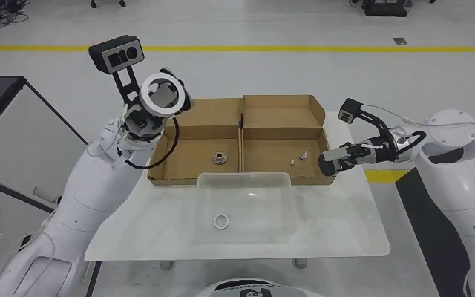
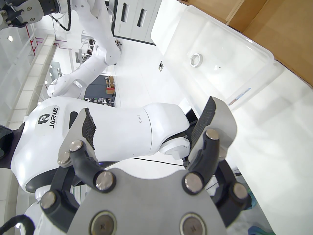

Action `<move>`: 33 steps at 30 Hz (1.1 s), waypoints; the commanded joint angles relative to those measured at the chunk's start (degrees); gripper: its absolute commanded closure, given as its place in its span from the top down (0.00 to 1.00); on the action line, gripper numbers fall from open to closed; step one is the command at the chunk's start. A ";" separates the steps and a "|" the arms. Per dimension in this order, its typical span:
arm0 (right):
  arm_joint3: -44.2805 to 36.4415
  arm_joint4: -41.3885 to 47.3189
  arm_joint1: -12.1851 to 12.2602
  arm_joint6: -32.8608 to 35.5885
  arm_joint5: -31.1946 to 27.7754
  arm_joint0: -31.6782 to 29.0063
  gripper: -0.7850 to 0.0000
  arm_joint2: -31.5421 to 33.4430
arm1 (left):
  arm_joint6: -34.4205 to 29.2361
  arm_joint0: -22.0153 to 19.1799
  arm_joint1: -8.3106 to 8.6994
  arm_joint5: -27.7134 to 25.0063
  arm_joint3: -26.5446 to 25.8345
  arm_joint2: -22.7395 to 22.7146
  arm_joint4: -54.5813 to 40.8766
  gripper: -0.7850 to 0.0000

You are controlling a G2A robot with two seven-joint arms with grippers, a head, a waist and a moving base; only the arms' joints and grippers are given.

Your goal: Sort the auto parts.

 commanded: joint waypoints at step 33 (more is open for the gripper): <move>0.00 0.00 0.00 0.00 0.00 0.00 1.00 0.00 | -0.27 2.34 -1.59 0.26 -2.08 -1.50 -2.96 0.00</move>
